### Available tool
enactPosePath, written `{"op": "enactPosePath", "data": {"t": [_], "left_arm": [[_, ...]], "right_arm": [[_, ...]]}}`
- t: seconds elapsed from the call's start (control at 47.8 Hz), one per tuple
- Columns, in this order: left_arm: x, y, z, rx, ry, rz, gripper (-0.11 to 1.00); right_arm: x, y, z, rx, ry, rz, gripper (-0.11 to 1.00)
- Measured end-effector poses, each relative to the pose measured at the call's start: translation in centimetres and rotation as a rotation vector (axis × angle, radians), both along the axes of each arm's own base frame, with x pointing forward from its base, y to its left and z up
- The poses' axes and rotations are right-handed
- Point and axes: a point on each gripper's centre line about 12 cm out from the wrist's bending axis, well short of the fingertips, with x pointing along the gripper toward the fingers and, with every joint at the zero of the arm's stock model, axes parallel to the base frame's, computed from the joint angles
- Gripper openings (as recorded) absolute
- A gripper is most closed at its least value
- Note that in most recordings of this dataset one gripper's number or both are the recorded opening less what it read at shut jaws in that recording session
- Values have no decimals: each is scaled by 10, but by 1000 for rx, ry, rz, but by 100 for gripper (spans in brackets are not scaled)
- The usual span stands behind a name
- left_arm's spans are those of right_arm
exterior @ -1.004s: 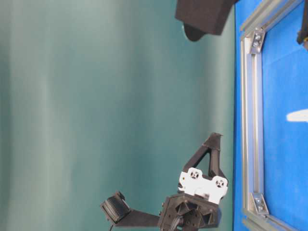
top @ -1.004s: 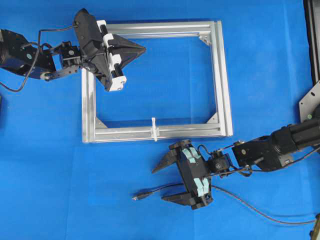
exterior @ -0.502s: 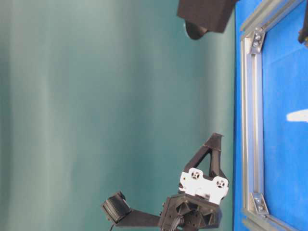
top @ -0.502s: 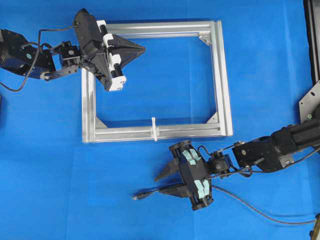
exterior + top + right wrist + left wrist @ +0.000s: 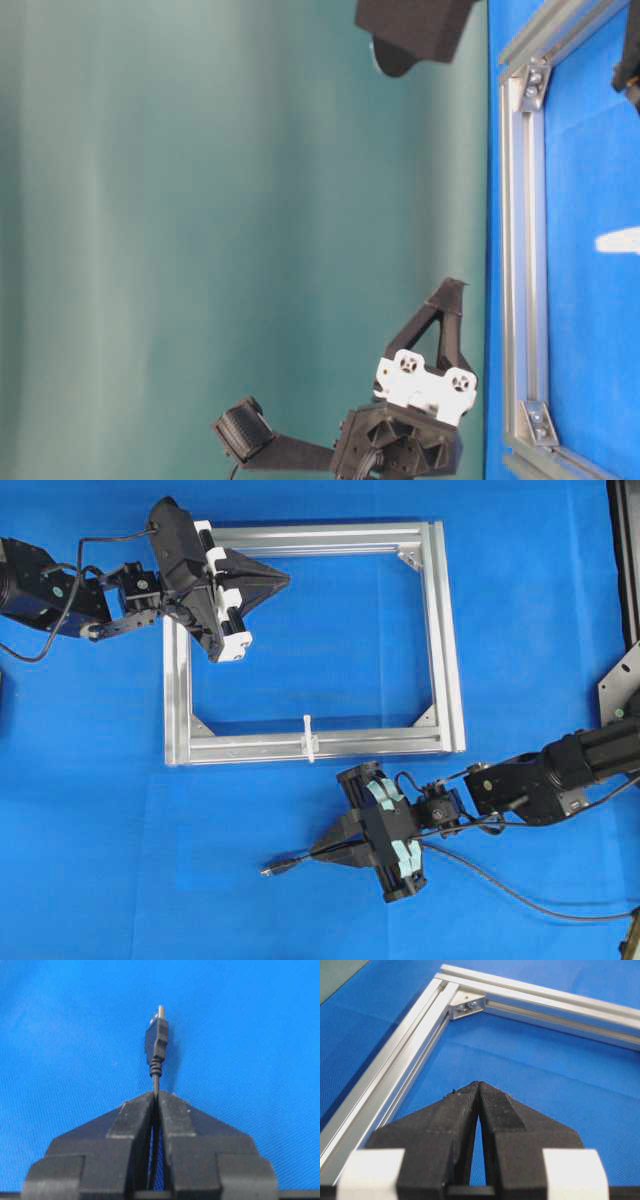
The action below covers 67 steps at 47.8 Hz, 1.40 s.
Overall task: Insert the wire through the string loop located in the center.
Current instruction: 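Lower the right gripper and grasp the cable just behind the plug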
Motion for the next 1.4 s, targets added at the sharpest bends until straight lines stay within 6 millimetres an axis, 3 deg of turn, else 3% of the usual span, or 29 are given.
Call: {"op": "enactPosePath", "data": {"t": [0.293, 0.732, 1.402], "left_arm": [[0, 0, 0, 0, 0, 0, 0], [0, 0, 0, 0, 0, 0, 0], [0, 0, 0, 0, 0, 0, 0]], "right_arm": [[-2, -1, 0, -3, 9, 0, -1], [-7, -3, 52, -22, 2, 2, -1], [-8, -4, 52, -33, 14, 3, -1]]}}
